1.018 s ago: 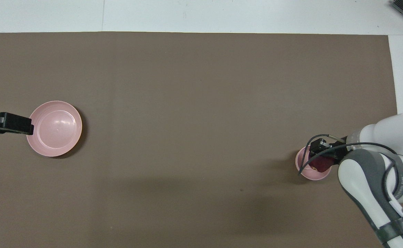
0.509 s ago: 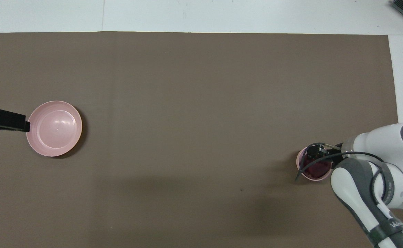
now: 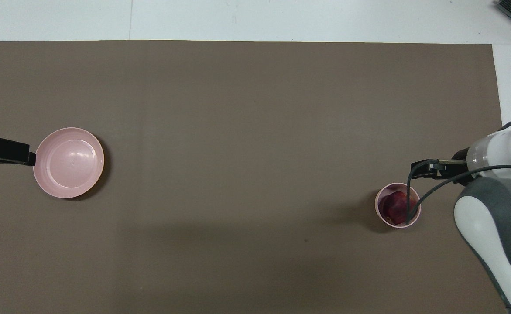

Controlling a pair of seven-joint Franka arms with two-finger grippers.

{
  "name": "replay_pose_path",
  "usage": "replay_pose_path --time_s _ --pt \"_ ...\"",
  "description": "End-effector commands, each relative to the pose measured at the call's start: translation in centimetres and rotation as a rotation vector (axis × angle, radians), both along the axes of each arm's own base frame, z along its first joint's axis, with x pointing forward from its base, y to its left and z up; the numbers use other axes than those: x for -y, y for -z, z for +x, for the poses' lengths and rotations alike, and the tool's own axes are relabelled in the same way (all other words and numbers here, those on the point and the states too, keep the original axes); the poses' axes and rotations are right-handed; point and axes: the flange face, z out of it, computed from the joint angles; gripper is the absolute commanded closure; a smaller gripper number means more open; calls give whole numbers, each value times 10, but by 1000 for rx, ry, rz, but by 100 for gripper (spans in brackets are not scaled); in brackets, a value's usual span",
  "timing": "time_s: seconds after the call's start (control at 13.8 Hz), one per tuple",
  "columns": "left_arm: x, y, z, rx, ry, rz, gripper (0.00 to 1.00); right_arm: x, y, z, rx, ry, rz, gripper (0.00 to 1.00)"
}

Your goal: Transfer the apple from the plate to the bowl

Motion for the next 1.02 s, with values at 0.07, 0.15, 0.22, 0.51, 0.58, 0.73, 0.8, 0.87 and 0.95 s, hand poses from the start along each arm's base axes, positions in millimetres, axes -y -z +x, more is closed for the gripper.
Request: replay_pose_path --time_s 0.07,0.15,0.22,0.51,0.58,0.73,0.8,0.87,0.95 --pt "-3 -1 -2 1 0 -12 0 0 -64 15 39 -38 -25 0" --pt "-3 -1 -2 -1 -1 -12 0 0 -82 15 36 -33 -19 0" --pt "-3 -1 -2 -1 -1 -12 0 0 -97 16 35 -31 -13 0" --pt "-3 -1 -2 -1 0 -12 0 4 -135 20 -64 -20 -13 0" --pt "-3 -1 -2 -1 -1 -12 0 6 -136 21 -57 -16 -9 0" --pt "-3 -1 -2 -1 -1 -12 0 1 -134 25 -43 -24 -3 0" --pt "-3 -1 -2 -1 -1 -12 0 0 -135 27 -25 -26 -2 0" --pt "-2 -1 -2 -1 2 -12 0 -1 -134 27 -24 -28 4 0" --pt "-3 -1 -2 -1 0 -12 0 -1 -135 26 -23 -28 10 0"
